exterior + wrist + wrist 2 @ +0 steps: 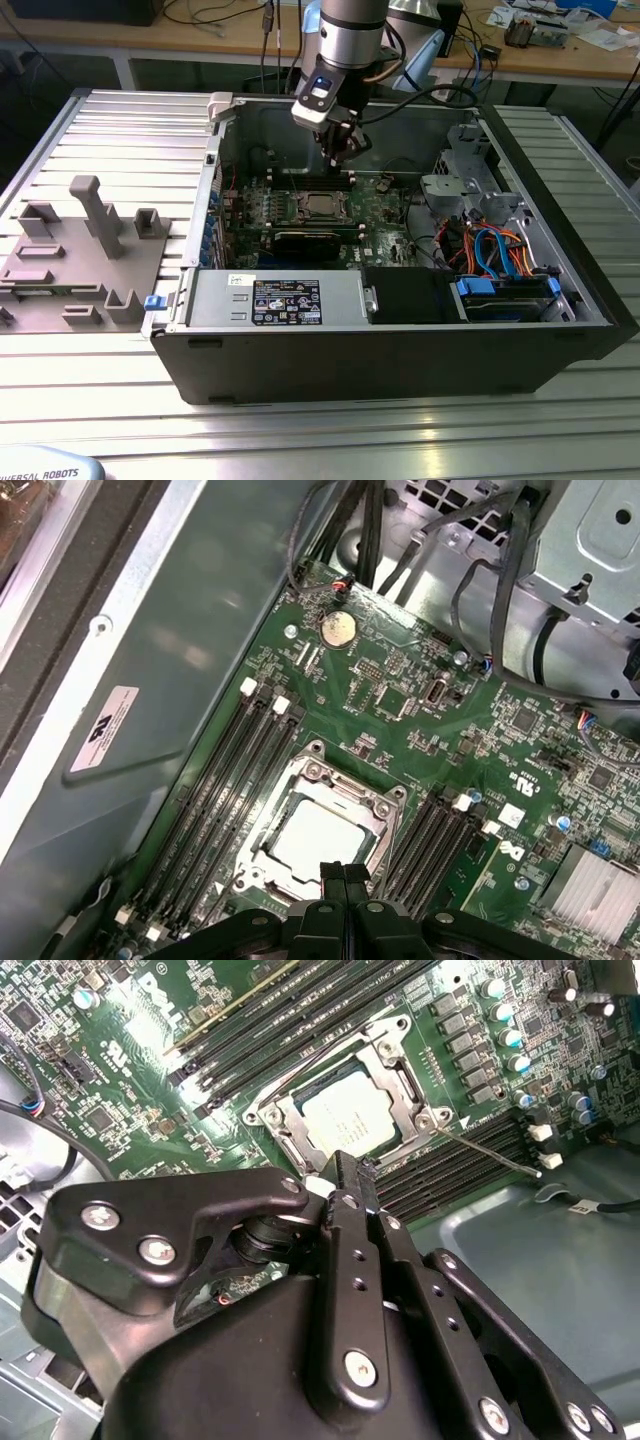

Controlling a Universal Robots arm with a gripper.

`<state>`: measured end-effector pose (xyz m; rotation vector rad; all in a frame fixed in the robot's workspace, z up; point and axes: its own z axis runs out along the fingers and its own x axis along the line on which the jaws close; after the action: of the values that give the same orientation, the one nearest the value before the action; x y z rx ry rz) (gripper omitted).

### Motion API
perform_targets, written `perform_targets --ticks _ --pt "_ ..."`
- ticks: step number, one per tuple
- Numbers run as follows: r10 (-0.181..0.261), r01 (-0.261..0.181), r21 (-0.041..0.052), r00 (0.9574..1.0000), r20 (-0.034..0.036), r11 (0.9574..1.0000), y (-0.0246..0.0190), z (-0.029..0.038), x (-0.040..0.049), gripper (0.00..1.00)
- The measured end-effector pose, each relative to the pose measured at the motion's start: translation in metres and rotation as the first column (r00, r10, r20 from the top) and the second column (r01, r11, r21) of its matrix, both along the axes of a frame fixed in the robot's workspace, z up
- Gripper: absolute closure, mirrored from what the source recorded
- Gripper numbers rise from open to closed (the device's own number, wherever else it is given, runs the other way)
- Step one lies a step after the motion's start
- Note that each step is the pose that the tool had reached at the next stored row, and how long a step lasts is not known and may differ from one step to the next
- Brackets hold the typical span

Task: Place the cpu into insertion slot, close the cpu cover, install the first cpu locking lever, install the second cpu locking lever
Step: 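Install the first cpu locking lever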

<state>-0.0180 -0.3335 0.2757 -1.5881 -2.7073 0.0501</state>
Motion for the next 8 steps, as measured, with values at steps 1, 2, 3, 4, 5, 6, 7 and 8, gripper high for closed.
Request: perform_targets --ticks 1,2,3,4,5,6,7,8 --pt "0.002 -0.002 0.0001 1.0 0.0001 1.0 0.0 0.0 0.0 0.89" --pt "0.005 -0.005 0.0001 1.0 0.0001 1.0 0.0 0.0 0.0 0.89" --pt "0.006 -0.006 0.0001 1.0 0.0001 1.0 0.0 0.0 0.0 0.89" --pt "0.008 -0.008 0.0 1.0 0.0 1.0 0.0 0.0 0.0 0.89" --pt "0.009 -0.009 0.0001 1.0 0.0 1.0 0.0 0.0 0.0 0.89" --pt "0.012 -0.012 0.0001 0.9999 0.0 0.9999 0.0 0.0 0.0 0.89" --pt "0.015 -0.015 0.0001 0.9999 0.0 0.9999 0.0 0.0 0.0 0.89" --pt "0.017 -0.017 0.0001 0.9999 0.0001 0.9999 0.0 0.0 0.0 0.89"
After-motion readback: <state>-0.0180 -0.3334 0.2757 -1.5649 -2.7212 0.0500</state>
